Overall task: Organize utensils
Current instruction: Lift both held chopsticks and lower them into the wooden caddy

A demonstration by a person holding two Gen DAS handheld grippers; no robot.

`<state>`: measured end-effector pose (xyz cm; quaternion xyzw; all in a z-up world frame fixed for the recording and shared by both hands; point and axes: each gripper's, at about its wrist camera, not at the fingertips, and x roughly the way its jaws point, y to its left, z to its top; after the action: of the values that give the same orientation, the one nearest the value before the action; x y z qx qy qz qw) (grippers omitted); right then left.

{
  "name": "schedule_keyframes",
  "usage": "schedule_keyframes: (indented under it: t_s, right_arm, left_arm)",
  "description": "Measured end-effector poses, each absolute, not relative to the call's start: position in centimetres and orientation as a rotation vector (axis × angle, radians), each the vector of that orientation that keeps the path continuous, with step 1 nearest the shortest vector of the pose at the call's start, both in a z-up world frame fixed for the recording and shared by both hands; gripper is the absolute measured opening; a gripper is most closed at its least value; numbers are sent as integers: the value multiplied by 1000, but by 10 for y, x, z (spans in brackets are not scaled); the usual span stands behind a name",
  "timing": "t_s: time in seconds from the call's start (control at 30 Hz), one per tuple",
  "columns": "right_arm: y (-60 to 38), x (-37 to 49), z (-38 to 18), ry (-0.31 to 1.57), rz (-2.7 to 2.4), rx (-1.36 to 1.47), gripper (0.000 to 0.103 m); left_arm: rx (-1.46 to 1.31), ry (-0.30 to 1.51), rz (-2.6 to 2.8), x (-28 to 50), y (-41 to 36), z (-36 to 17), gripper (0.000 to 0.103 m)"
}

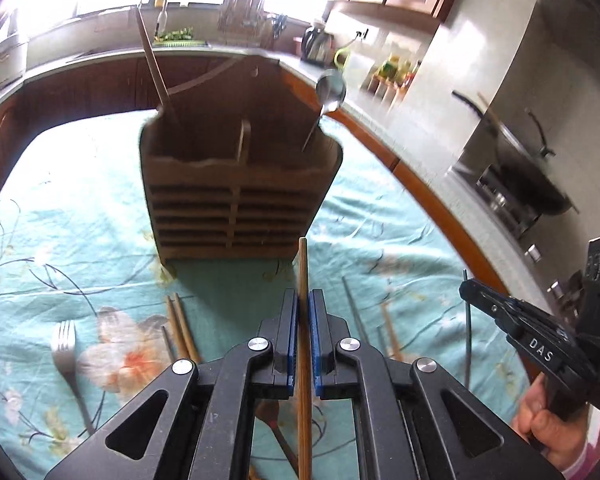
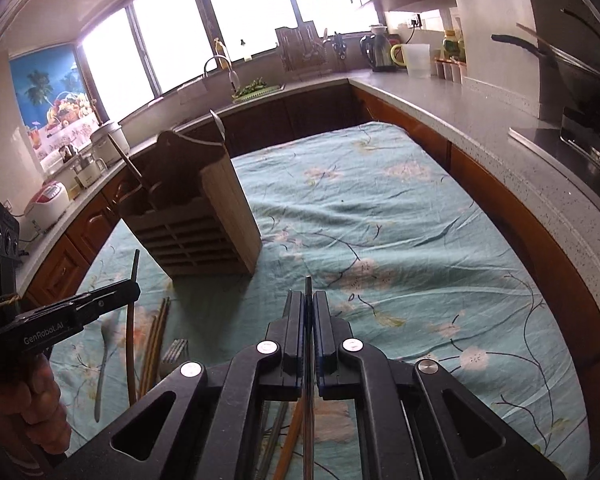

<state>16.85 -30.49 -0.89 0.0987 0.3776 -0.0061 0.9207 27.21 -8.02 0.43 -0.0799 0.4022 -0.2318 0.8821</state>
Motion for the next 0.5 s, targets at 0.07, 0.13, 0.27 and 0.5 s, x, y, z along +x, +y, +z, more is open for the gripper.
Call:
schedule_keyframes:
  t_s: [0.07, 0.13, 0.27, 0.5]
  right_arm:
    - [-302, 165, 6, 738, -3, 207, 4]
    - [-297, 163, 20, 700, 6, 201, 4]
    - [-292, 161, 43, 628, 26, 206, 4]
    - [-279, 167, 67, 556, 47, 205, 4]
  left_arm:
    - [-183, 805, -491, 262, -71, 15, 3]
    - [-201, 773, -494, 250, -60, 25, 3]
    - [-228, 714, -496, 231, -38, 43, 3]
    - [-253, 623, -478, 208, -2, 69, 3]
